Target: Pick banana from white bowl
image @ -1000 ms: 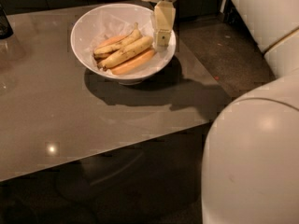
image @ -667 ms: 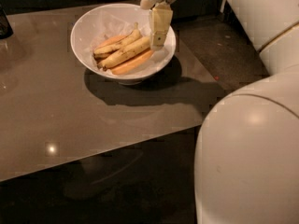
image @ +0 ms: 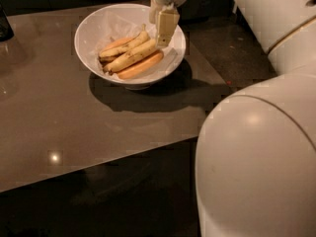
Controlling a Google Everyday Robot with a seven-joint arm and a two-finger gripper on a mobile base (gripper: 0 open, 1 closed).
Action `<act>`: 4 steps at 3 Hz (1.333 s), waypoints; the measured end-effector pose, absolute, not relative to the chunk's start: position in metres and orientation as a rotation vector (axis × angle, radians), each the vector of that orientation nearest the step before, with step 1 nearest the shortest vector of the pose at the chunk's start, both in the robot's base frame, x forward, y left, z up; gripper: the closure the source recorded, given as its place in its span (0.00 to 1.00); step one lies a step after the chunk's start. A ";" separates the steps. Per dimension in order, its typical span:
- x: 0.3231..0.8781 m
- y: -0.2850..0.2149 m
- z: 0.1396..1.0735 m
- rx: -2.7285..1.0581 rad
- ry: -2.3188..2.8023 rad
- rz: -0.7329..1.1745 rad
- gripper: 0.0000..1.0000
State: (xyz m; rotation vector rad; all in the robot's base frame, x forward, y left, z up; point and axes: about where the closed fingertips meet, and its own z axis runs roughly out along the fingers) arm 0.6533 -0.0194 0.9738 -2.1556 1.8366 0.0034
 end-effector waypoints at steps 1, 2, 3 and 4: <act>0.655 -0.020 0.971 -2.159 1.844 0.005 0.38; 0.655 -0.013 0.965 -2.187 1.840 0.008 0.36; 0.655 -0.007 0.959 -2.221 1.833 0.003 0.35; 0.657 -0.002 0.949 -2.253 1.831 0.007 0.32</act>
Offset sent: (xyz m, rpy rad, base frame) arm -0.0392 -0.0125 -0.0159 -0.1283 0.1864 0.0460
